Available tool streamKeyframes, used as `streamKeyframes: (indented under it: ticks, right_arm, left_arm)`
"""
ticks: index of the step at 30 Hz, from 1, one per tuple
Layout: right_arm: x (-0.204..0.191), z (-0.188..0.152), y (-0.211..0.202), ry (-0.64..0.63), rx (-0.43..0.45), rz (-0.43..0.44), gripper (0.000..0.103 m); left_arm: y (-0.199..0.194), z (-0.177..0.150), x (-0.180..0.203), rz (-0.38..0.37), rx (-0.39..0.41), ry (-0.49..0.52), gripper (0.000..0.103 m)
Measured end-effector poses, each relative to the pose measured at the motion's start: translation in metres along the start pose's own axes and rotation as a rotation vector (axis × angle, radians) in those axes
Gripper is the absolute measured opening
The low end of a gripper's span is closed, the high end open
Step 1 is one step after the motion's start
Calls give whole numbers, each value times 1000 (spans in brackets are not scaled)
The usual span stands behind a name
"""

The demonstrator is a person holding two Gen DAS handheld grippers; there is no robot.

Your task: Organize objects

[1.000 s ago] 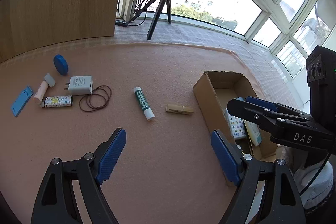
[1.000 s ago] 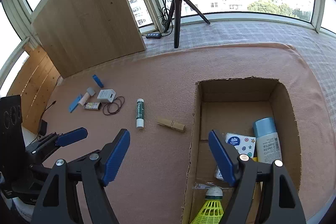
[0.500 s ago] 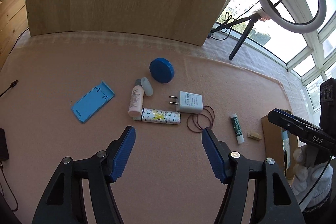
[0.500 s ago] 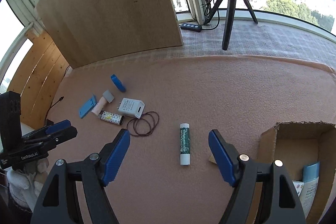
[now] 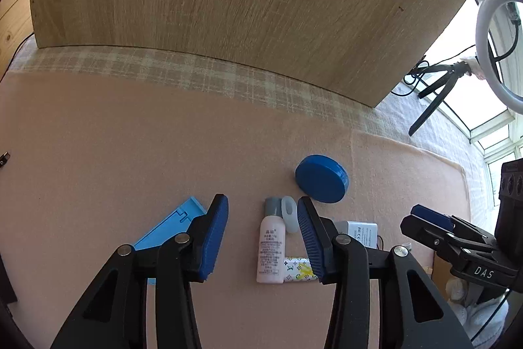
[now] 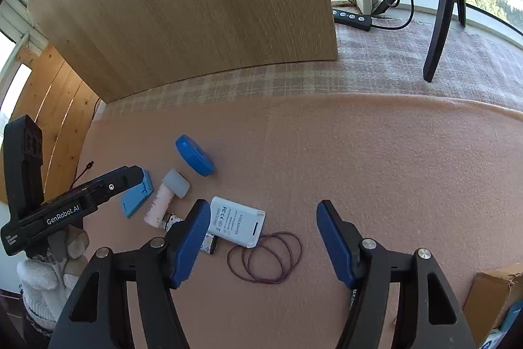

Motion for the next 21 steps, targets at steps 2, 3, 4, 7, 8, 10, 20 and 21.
streamKeyframes:
  ticks: [2,3,4,7,8,10,20,21]
  right_arm:
    - [-4,4,11,4,-14,5,59]
    - [-5,6,16,6,-21,7,57]
    - [-7,7,22,8,-31,9,55]
    - [-8,7,39,24,-63,30,51]
    - [-9,7,43,27,-70,30,51]
    - [-10,7,52,32,-82,32,51]
    - [-28,-6,64,-55,-125,51,44]
    - [-30,-10,63,-71,-126,49,44]
  left_arm:
    - [9,5,-1,-8,-6,-19,41]
    - [14,7,-1,-16,-11,-33,37]
    - [20,10,-2,-25,-18,-45,34]
    - [33,13,-2,-35,-34,-54,30]
    - [38,14,-2,-33,-39,-51,29]
    - [44,12,0,-41,-48,-50,28]
    - [52,-15,25,-83,-83,6,20]
    - [52,-19,28,-80,-83,23,20]
Point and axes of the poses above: each gripper's, at about its wrist camera, not at the fingertips, and y roughly the way its jaws point, x to its right, z to its top, the point moved 8 cm from there along y, roughly the way its jaws point, and after that the axes turned 1 degree about z, right-handed, at the moved point
